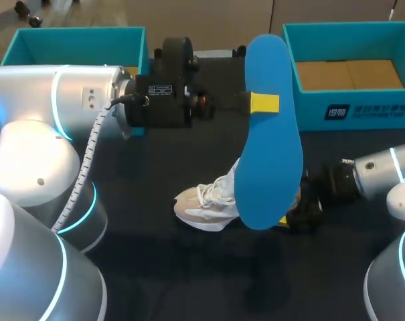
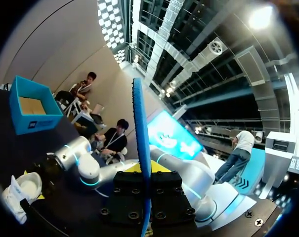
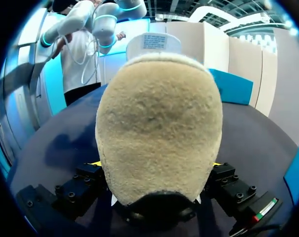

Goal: Take the shoe out of the shoebox, open the shoe tongue, remove and reinsert the insole, then place the shoe into the shoebox

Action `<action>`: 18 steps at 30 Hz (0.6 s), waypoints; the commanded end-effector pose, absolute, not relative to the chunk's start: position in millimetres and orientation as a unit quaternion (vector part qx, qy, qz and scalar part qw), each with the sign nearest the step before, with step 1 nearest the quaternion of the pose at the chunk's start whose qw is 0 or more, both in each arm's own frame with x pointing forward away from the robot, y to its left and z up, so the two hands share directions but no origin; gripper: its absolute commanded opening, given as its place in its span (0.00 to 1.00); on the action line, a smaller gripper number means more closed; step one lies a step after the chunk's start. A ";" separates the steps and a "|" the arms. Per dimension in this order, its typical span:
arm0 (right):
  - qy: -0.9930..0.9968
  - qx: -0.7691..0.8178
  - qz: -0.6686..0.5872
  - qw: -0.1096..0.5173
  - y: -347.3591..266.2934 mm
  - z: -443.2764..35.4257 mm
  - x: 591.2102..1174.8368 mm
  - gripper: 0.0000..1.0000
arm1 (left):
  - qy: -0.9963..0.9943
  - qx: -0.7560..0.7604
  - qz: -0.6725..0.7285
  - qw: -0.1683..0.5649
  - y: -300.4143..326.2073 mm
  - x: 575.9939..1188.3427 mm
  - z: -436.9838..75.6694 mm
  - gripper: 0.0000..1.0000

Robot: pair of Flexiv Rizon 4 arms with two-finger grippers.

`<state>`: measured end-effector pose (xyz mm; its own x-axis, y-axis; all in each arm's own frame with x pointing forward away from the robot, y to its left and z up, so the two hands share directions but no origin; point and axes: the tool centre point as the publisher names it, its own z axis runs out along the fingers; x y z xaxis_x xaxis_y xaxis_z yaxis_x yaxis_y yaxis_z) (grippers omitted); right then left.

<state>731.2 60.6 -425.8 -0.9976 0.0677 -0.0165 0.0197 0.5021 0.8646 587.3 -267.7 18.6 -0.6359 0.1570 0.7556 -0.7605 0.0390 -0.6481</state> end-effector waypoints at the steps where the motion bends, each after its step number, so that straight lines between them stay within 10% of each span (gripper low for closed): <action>1: 0.875 0.029 0.482 0.025 54.9 -414.8 728.8 1.00 | -0.628 0.241 0.651 0.352 -268.9 585.8 17.5 0.00; 18: 0.910 0.043 0.411 0.021 45.5 -390.8 725.9 1.00 | -0.628 0.241 0.651 0.352 -268.9 585.8 17.5 0.00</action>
<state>728.9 44.6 -400.5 -0.9957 0.0927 -0.0051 0.0524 0.6068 0.7931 587.4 -267.7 18.6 -0.6358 0.1571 0.7557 -0.7606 0.0389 -0.6481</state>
